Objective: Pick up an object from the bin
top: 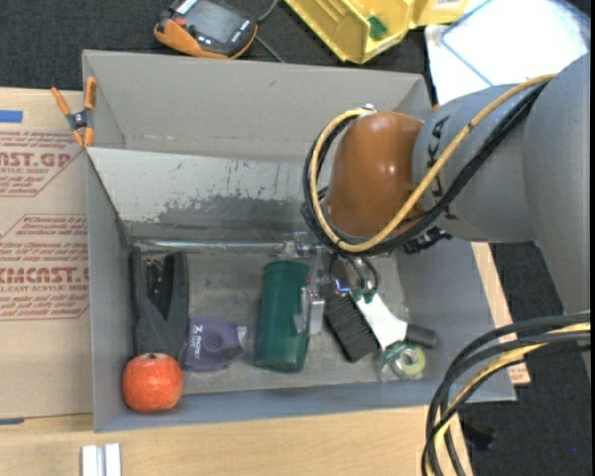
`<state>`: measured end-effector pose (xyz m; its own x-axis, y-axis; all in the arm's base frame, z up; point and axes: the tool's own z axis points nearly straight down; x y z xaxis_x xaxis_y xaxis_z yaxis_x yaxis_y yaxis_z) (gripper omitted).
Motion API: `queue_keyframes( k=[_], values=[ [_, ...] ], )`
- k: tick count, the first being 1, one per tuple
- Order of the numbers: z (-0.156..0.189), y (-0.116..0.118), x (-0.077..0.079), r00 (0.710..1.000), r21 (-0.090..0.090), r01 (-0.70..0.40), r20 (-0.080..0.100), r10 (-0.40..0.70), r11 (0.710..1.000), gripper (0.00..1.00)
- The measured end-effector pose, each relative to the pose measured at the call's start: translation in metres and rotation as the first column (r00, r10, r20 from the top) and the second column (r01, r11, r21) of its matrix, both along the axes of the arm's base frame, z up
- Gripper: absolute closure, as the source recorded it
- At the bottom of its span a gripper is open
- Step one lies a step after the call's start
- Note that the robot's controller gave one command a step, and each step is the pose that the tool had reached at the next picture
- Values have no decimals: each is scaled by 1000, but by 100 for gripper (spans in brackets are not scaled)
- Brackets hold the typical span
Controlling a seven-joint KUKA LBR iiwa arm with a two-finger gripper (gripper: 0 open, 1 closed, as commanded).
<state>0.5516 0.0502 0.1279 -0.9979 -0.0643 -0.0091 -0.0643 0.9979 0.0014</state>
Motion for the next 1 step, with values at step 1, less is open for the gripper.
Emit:
queue_keyframes(
  k=[1],
  values=[
    [11, -18, -43, 979, -9, -200, 34, 200, 980, 0]
  ],
)
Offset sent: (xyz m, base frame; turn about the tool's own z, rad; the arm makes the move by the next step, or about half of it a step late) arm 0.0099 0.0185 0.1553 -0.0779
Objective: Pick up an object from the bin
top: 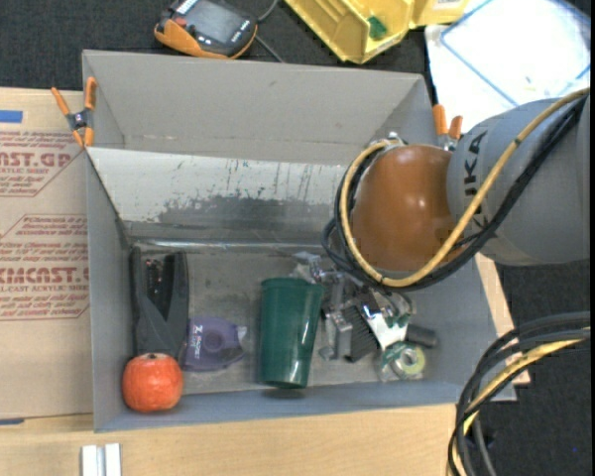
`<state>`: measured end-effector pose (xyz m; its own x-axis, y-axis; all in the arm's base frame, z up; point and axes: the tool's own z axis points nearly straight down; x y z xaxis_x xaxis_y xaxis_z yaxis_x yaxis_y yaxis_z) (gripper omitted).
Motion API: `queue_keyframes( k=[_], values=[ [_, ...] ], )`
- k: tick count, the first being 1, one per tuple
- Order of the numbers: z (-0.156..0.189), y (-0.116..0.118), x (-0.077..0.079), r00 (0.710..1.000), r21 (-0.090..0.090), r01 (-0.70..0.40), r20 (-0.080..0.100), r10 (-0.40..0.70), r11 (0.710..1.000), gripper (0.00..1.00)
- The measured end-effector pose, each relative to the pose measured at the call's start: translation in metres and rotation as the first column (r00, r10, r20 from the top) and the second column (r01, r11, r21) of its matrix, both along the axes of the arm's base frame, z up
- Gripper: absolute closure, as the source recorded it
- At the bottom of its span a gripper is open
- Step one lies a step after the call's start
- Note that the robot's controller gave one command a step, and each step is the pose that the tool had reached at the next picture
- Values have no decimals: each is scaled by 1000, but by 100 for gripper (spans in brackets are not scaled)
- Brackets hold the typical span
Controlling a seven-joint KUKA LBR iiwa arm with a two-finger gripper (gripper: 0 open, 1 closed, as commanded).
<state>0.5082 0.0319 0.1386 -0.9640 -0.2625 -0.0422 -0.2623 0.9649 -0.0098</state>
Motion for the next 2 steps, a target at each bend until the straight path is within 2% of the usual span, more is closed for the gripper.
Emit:
queue_keyframes(
  k=[1, 2],
  values=[
    [112, 28, 40, 995, 2, 94, -24, -94, 996, 0],
    [30, 2, 14, 999, 0, 34, -15, -34, 999, 0]
  ],
)
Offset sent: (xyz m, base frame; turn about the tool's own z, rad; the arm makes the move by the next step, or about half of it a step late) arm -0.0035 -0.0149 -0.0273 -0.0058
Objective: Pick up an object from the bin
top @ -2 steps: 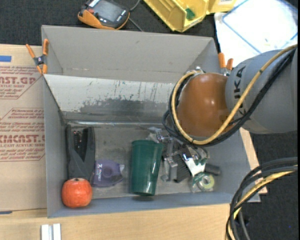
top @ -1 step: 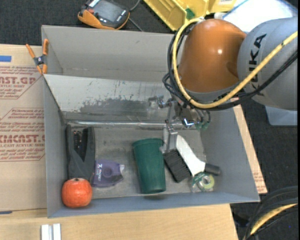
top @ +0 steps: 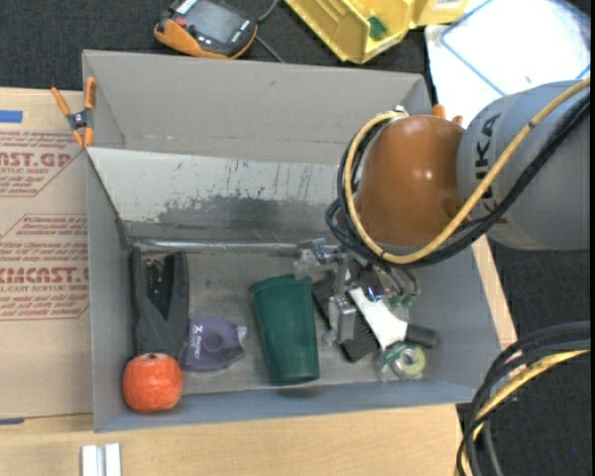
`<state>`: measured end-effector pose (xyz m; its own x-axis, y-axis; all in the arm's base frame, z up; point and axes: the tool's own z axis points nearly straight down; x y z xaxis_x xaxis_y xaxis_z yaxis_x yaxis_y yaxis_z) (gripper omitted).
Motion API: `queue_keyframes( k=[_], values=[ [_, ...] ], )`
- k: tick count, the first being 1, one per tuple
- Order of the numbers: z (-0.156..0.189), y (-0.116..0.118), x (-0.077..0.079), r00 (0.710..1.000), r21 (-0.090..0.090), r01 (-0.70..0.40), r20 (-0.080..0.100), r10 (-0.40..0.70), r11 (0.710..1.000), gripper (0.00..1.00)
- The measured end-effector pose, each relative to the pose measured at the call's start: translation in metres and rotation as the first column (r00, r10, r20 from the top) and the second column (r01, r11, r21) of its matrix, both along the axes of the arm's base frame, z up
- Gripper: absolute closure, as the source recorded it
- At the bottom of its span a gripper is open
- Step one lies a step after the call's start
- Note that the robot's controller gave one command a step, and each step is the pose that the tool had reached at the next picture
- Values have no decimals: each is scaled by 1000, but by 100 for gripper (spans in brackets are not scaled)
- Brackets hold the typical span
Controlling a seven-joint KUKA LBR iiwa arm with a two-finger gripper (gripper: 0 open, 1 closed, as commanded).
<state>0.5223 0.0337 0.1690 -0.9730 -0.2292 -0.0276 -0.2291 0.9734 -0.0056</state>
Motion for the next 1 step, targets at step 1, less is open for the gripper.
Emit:
queue_keyframes(
  k=[1],
  values=[
    [57, 23, 31, 1000, 6, 10, 16, -10, 1000, 100]
  ],
)
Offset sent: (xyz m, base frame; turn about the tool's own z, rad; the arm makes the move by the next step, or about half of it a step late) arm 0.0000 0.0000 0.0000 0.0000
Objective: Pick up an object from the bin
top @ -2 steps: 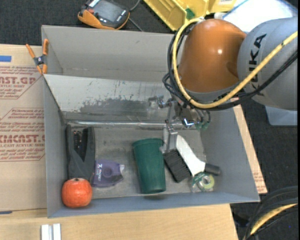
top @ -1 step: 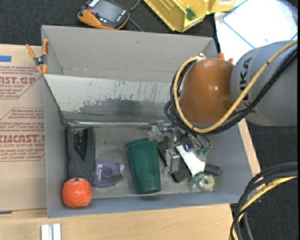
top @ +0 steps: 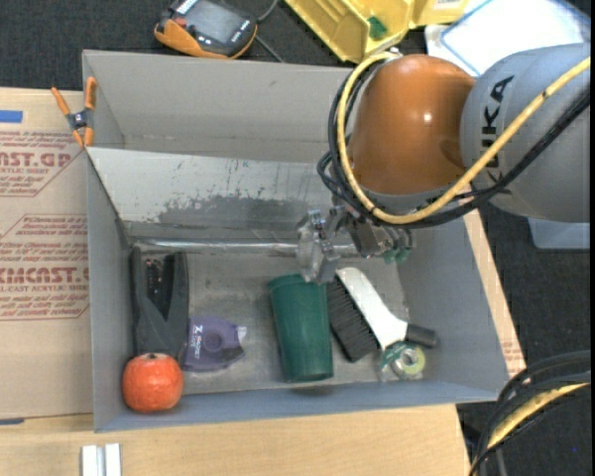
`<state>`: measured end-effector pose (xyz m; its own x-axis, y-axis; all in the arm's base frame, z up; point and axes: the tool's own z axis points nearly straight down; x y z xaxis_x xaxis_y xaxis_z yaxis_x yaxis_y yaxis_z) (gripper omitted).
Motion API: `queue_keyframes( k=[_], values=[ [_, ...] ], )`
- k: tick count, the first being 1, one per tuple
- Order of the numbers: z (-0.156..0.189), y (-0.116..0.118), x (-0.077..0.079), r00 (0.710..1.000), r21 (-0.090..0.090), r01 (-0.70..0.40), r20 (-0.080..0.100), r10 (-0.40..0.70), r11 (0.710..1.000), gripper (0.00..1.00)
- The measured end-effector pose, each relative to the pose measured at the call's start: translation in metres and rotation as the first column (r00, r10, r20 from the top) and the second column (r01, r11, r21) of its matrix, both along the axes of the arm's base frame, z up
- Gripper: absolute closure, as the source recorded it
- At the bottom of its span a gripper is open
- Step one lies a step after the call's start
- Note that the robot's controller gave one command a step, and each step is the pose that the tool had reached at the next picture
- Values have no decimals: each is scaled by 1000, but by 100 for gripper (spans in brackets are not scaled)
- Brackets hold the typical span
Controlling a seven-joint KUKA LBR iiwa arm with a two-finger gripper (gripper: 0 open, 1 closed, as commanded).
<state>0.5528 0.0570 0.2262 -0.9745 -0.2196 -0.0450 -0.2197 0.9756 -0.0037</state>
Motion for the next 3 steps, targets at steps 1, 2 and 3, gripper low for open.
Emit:
queue_keyframes(
  k=[1, 2, 3],
  values=[
    [-2, 0, -1, 1000, -1, 0, -4, 0, 1000, 100],
    [-81, 15, -1, 973, -8, -233, -5, 233, 972, 100],
    [-71, 17, 0, 982, -7, -190, -5, 189, 982, 100]
  ],
)
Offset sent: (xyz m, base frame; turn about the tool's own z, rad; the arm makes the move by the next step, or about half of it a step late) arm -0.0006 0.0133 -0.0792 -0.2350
